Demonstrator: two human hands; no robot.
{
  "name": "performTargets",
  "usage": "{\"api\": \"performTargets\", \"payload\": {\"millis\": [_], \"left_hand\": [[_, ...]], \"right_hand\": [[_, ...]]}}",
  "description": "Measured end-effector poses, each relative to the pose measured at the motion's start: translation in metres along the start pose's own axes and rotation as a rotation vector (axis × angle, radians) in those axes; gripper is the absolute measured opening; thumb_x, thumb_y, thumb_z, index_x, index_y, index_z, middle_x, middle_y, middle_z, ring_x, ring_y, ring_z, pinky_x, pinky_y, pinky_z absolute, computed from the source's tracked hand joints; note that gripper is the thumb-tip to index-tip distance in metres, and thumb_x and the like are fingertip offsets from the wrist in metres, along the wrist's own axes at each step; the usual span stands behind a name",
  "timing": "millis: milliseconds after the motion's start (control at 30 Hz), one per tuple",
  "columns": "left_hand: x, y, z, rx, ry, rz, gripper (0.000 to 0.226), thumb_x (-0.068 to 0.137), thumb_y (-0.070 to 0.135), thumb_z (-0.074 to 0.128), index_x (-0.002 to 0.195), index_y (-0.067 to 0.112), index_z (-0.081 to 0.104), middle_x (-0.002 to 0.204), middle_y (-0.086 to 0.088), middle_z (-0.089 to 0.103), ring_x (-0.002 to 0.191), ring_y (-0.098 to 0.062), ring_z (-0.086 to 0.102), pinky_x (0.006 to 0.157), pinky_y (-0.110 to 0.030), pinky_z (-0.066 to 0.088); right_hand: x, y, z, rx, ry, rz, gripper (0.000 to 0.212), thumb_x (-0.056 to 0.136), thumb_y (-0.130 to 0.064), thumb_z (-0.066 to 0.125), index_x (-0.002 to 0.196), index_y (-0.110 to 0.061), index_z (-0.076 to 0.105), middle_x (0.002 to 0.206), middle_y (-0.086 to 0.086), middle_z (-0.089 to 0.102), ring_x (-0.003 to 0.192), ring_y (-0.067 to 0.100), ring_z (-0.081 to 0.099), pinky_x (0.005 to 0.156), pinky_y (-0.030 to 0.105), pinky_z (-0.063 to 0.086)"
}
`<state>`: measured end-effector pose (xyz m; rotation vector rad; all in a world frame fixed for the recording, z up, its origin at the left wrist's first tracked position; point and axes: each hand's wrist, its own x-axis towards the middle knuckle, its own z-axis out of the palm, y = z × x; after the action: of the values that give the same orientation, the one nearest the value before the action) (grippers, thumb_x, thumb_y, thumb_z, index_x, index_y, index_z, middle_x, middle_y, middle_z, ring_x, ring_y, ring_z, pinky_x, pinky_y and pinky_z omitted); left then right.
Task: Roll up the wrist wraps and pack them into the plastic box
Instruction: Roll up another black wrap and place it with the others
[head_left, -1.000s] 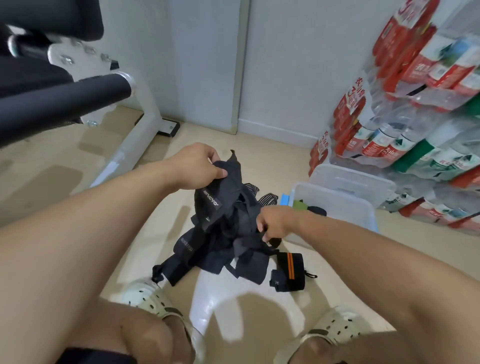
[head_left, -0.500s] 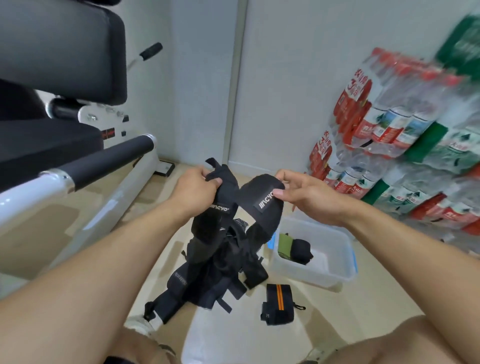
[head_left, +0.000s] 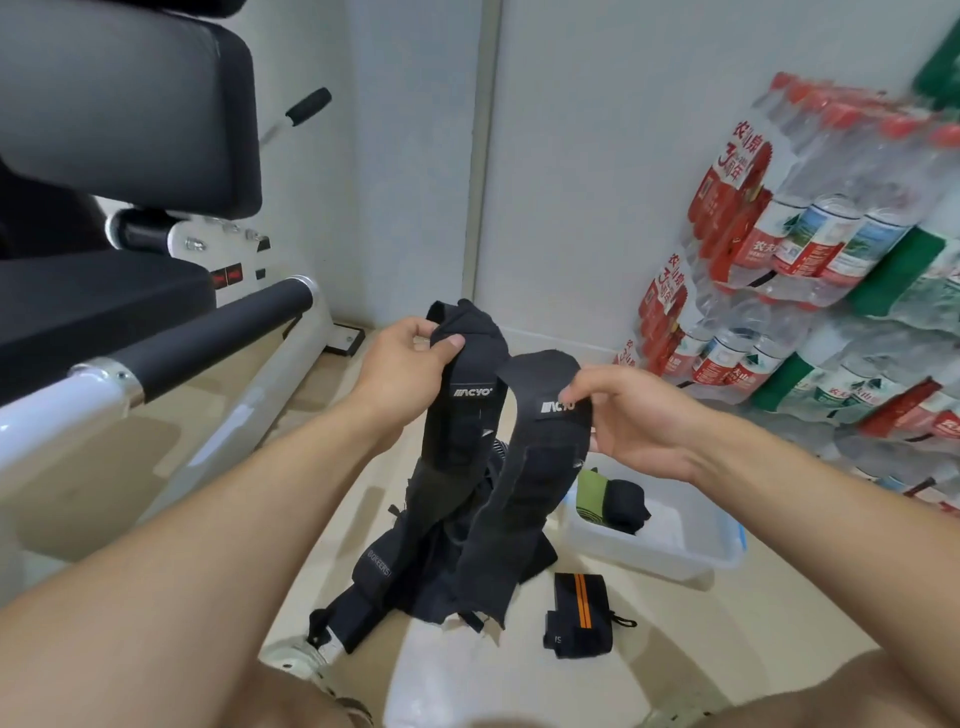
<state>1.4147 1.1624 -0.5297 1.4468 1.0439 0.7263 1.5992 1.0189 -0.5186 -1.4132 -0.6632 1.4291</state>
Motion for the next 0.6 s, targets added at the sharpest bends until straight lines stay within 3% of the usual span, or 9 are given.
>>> {"api": "performTargets", "payload": {"millis": [133,300,500,600], "left_hand": [[0.004,-0.001,0.000,-0.036,0.006,0.014,0.005,0.096,0.023,0.068,0.093,0.020,0.066,0.086,-0.001,0.077,0.078,-0.018,0.074,0.080,-0.037,0.060],[0.004,-0.004,0.001,-0.001,-0.026,0.011,0.006,0.095,0.026,0.069,0.095,0.021,0.067,0.083,0.005,0.078,0.078,-0.013,0.074,0.083,-0.036,0.059],[-0.003,0.001,0.004,-0.035,-0.105,0.004,0.010,0.098,0.016,0.066,0.108,0.017,0.065,0.089,0.002,0.079,0.077,-0.012,0.074,0.068,-0.025,0.053],[-0.008,0.004,0.006,-0.107,-0.176,0.007,0.022,0.099,0.007,0.062,0.120,0.014,0.061,0.089,0.001,0.078,0.072,-0.010,0.073,0.059,-0.017,0.051]], "right_hand": [[0.000,-0.002,0.003,-0.014,0.087,-0.038,0.034,0.095,-0.022,0.068,0.123,-0.004,0.070,0.110,0.008,0.076,0.096,0.020,0.072,0.095,0.037,0.052],[-0.002,-0.006,0.002,0.051,0.158,-0.138,0.027,0.100,-0.016,0.062,0.127,-0.016,0.067,0.118,0.007,0.076,0.107,0.023,0.073,0.097,0.040,0.057],[0.000,-0.004,-0.002,-0.015,0.226,-0.173,0.026,0.101,-0.017,0.061,0.126,-0.019,0.068,0.117,0.005,0.076,0.113,0.027,0.071,0.103,0.049,0.053],[-0.002,-0.002,-0.001,-0.070,0.251,-0.194,0.023,0.099,-0.011,0.063,0.122,-0.017,0.068,0.111,0.002,0.078,0.103,0.025,0.074,0.096,0.046,0.055]]}}
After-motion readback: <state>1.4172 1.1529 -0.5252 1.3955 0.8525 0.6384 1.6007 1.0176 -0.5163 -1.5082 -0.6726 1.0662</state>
